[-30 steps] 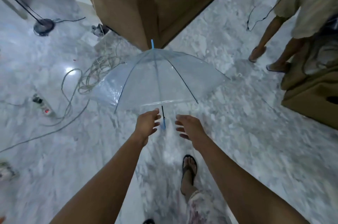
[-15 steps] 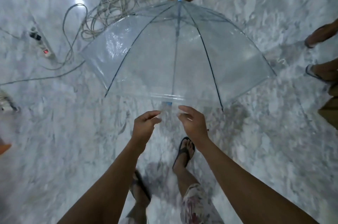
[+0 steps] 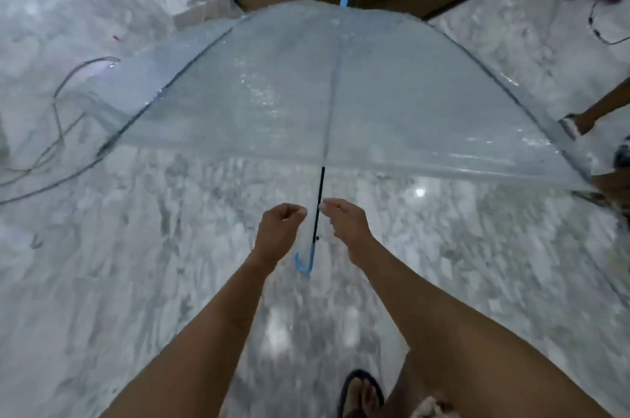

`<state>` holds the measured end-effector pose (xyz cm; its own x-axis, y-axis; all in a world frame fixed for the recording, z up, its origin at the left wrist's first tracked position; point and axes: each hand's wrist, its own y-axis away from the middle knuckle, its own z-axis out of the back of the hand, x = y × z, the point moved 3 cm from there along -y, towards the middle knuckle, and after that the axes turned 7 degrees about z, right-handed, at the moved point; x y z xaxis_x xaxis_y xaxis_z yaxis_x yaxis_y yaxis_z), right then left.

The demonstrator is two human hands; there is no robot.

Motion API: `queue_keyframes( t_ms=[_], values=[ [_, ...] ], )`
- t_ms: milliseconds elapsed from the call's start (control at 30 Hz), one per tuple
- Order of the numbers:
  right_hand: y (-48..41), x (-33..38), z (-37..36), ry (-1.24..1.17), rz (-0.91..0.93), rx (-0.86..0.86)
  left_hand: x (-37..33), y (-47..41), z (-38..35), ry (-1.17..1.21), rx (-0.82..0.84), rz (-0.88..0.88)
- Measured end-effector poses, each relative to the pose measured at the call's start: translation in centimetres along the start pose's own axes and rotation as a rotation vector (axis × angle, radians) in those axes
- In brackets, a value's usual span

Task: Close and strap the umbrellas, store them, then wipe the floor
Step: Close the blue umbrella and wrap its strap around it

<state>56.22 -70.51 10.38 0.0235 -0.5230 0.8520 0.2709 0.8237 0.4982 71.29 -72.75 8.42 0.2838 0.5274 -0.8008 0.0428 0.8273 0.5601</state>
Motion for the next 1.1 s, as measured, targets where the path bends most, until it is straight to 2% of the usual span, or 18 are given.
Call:
queue_keyframes(
  t_ms=[100,233,300,400,467,600,767,900,1000,1100],
  values=[
    [-7.2,-1.2,-0.5,0.006,0.09,-0.035,2.9,-6.9,-3.2,-0.041,0.008,-0.064],
    [-13.5,0.2,-1.8,0.048,0.169,0.038,4.9,-12.1,-7.3,-0.015,0.184,-0.017],
    [-13.8,1.4,-2.5,0.064,0.223,0.039,5.0,-11.7,-7.8,-0.009,0.247,-0.018],
    [-10.3,3.1,-2.0,0.047,0.205,0.009,3.7,-6.8,-5.5,0.083,0.161,-0.019],
    [-6.1,5.7,-1.5,0.04,0.151,0.066,0.8,-1.6,-3.5,0.075,0.161,-0.015],
    [2.6,13.7,1.6,-0.077,-0.003,0.039,-9.0,8.9,-0.7,0.013,0.254,0.081],
    [14.5,26.8,9.5,-0.258,-0.061,-0.095,-26.0,20.3,0.1,-0.058,0.376,0.171],
    [24.6,35.7,18.0,-0.44,-0.032,-0.236,-39.9,29.0,-1.9,-0.191,0.519,0.253],
    [31.1,40.1,24.4,-0.547,0.034,-0.335,-48.2,35.2,-5.7,-0.289,0.626,0.2],
    [36.7,42.8,31.7,-0.609,0.126,-0.458,-54.3,40.6,-11.4,-0.497,0.713,-0.058]
  ],
)
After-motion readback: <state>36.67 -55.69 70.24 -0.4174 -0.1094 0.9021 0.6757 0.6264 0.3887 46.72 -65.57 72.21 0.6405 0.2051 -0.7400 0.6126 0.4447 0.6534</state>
